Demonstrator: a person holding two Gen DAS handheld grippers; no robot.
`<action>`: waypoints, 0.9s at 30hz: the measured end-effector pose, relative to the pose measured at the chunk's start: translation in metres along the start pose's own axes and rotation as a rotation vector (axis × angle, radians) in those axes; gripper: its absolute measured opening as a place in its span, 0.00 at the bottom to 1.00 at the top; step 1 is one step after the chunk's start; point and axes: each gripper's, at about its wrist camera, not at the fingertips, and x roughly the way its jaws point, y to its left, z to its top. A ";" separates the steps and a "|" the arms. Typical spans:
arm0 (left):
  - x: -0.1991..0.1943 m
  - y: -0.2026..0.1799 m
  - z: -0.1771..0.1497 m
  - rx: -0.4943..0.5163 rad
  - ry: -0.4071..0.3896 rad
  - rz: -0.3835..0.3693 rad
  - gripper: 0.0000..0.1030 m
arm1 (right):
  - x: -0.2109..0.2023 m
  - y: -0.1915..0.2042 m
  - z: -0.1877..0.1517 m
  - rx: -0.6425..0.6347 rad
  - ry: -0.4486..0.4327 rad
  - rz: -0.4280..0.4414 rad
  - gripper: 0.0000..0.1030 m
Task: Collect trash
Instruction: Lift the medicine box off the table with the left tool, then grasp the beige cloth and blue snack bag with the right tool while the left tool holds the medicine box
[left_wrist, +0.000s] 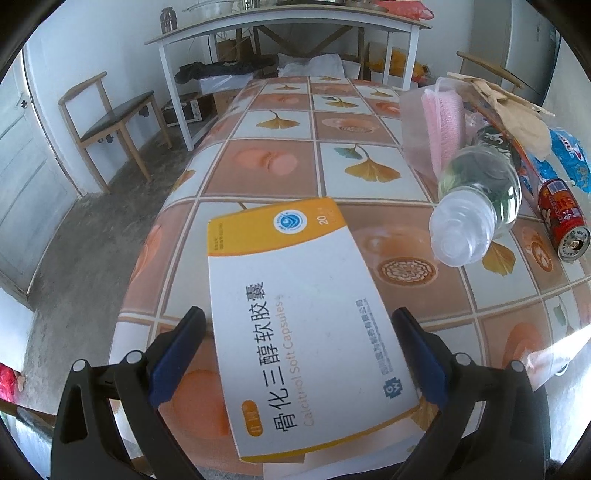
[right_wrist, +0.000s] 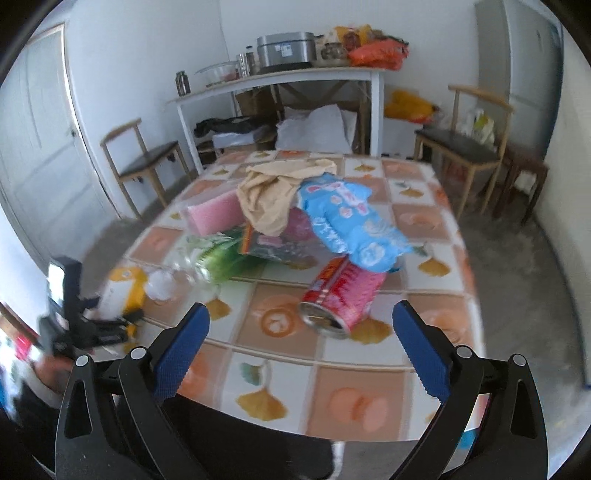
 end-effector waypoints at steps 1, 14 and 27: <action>0.000 0.001 0.000 0.001 -0.002 0.001 0.93 | 0.000 -0.001 0.000 -0.017 0.003 -0.020 0.93; -0.010 0.020 -0.001 -0.045 -0.043 -0.015 0.70 | 0.007 -0.007 0.026 0.022 0.024 0.093 0.93; -0.024 0.039 0.002 -0.129 -0.089 -0.055 0.70 | 0.016 0.008 0.070 -0.022 -0.028 0.147 0.93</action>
